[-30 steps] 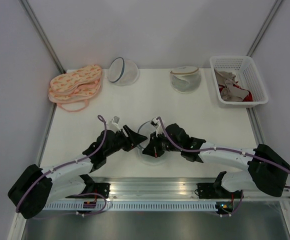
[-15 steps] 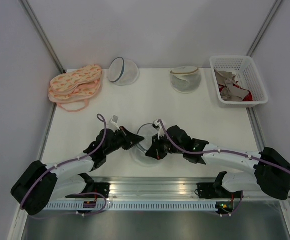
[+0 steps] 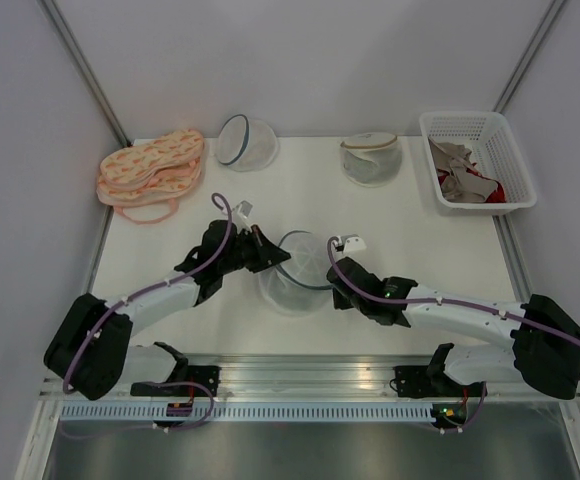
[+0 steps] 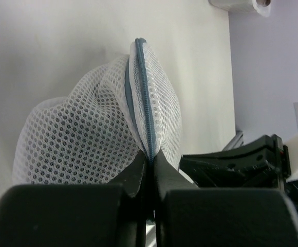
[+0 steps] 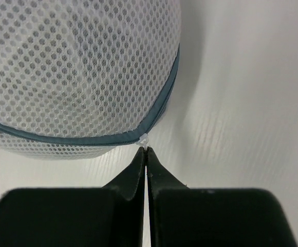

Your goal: Unzip the laundry bag and remove the bra

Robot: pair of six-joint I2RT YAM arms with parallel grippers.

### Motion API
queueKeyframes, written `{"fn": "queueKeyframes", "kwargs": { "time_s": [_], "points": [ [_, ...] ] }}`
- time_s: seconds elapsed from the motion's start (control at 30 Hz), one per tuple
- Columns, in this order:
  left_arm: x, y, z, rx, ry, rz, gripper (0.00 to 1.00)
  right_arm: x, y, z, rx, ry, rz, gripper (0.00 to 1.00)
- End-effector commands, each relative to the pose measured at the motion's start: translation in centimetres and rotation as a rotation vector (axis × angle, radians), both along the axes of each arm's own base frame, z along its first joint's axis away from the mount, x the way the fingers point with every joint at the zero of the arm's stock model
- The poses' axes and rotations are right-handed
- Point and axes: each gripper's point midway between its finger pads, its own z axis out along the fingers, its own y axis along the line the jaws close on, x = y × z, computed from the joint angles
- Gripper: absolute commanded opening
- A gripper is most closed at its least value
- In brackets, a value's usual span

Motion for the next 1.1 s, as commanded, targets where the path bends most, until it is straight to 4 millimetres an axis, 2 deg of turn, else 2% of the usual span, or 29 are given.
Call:
{"fn": "queueKeyframes", "kwargs": {
  "time_s": [0.0,0.03,0.1,0.13,0.17,0.23,0.27,0.33,0.4,0.43,0.47,0.5,0.53,0.6,0.63,0.67,0.7,0.77,0.87,0.97,1.0,1.07],
  "points": [
    [3.7,-0.3,2.0,0.096,-0.173,-0.059,0.02,1.1,-2.5,0.7,-0.097,-0.063,-0.093,0.00],
    [5.0,-0.7,3.3,0.101,-0.202,-0.055,0.02,1.3,-2.0,1.1,-0.076,-0.072,-0.083,0.01],
    [6.4,-1.0,3.4,0.119,-0.227,-0.057,0.06,1.3,-1.6,1.2,-0.062,-0.072,-0.068,0.00],
    [7.3,-1.2,4.5,0.115,-0.249,-0.042,0.15,1.4,-1.2,1.3,-0.052,-0.073,-0.062,0.00],
    [7.6,-1.2,4.7,0.119,-0.246,-0.034,0.40,1.4,-1.1,1.3,-0.051,-0.072,-0.061,0.00],
    [7.8,-0.8,5.5,0.122,-0.248,-0.003,0.61,1.4,-0.8,1.3,-0.043,-0.065,-0.057,0.00],
    [7.3,-0.2,4.8,0.139,-0.200,0.021,0.68,1.4,-0.6,1.3,-0.036,-0.063,-0.051,0.00],
    [6.8,1.5,4.3,0.178,-0.163,0.100,0.70,1.2,0.3,1.4,-0.001,-0.052,-0.023,0.00],
    [4.9,3.4,1.6,0.214,-0.067,0.156,0.71,1.0,1.3,1.6,0.025,-0.050,0.029,0.00],
    [4.0,3.9,2.7,0.180,-0.088,0.170,0.72,0.5,3.1,2.0,0.097,-0.032,0.095,0.00],
    [3.1,4.0,2.5,0.142,-0.058,0.187,0.72,0.1,4.1,2.3,0.133,-0.028,0.145,0.00],
    [2.5,3.8,3.3,0.094,-0.082,0.186,0.72,-0.6,5.5,2.8,0.185,-0.018,0.217,0.00],
    [0.6,3.9,2.9,0.052,-0.076,0.160,0.72,-1.8,7.7,3.9,0.285,-0.011,0.342,0.01],
    [-1.0,3.2,3.4,-0.042,-0.063,0.142,0.72,-3.7,10.1,5.5,0.401,0.008,0.488,0.01],
    [-1.9,2.9,3.0,-0.079,-0.061,0.120,0.72,-4.0,11.4,6.5,0.454,-0.005,0.550,0.01],
    [-2.8,2.5,4.0,-0.134,-0.069,0.108,0.72,-5.4,12.3,7.1,0.501,0.031,0.630,0.01],
    [-3.3,2.4,3.8,-0.148,-0.068,0.099,0.72,-5.6,12.8,7.5,0.518,0.033,0.654,0.01],
    [-3.8,1.7,4.7,-0.181,-0.100,0.075,0.73,-5.5,13.7,7.5,0.524,0.039,0.683,0.00],
    [-3.9,0.9,5.3,-0.182,-0.124,0.043,0.73,-5.3,14.5,6.9,0.519,0.055,0.699,0.00],
    [-3.6,-0.2,4.7,-0.171,-0.112,0.010,0.72,-5.6,14.9,6.5,0.532,0.074,0.718,0.00],
    [-3.4,-0.4,3.8,-0.159,-0.092,0.008,0.71,-5.7,15.0,6.5,0.536,0.075,0.718,0.00],
    [-3.3,-1.0,3.6,-0.173,-0.097,-0.014,0.61,-5.8,14.9,6.4,0.535,0.074,0.717,0.00]
  ]
}}
